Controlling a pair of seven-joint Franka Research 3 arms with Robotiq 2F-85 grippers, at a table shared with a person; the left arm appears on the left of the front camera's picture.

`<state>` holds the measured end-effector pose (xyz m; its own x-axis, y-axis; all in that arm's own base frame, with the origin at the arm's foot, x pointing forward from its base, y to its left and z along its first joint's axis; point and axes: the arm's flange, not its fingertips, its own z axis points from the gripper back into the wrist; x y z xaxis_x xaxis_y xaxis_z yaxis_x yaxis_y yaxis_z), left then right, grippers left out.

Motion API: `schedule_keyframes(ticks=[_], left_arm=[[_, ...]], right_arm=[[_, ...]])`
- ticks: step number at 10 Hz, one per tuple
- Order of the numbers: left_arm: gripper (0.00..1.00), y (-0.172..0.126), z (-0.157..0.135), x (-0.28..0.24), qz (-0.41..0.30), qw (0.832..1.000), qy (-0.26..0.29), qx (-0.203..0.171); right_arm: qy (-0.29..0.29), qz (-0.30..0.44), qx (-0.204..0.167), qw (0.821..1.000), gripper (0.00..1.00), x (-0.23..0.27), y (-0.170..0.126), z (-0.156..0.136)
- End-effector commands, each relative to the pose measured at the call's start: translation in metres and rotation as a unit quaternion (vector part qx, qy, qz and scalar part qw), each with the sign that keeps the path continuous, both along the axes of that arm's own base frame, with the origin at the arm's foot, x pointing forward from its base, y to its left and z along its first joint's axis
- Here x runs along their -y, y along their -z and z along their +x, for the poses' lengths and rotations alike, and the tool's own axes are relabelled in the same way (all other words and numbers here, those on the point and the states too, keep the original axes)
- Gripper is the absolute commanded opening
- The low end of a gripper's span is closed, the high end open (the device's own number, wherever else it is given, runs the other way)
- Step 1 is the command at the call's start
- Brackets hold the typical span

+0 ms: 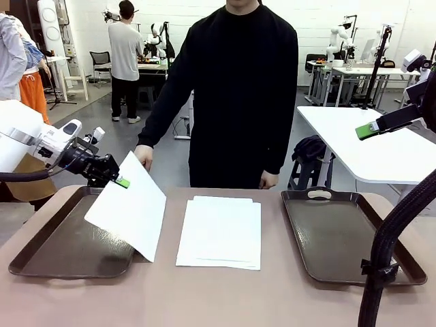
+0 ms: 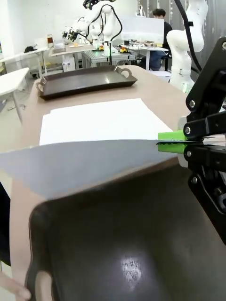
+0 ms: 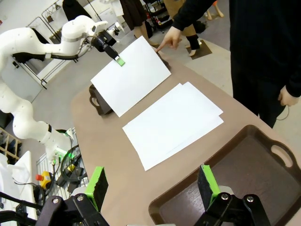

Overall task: Sort the A4 documents.
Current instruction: Place the A4 Paper in the designated Handle tray.

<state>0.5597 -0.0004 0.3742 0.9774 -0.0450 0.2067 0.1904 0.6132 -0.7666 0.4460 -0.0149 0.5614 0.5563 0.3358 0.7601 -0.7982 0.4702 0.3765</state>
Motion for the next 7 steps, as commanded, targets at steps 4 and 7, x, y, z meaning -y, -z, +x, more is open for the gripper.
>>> schedule_keyframes(ticks=[4, 7], left_arm=[[0.01, 0.02, 0.02, -0.051, 0.048, 0.997, 0.047, -0.044], [0.01, 0.05, 0.015, -0.062, 0.05, 0.994, 0.039, -0.085]], right_arm=[[-0.002, 0.003, 0.0, 1.0, 1.0, 0.0, 0.0, 0.0], [-0.002, 0.003, 0.0, 1.0, 1.0, 0.0, 0.0, 0.0]])
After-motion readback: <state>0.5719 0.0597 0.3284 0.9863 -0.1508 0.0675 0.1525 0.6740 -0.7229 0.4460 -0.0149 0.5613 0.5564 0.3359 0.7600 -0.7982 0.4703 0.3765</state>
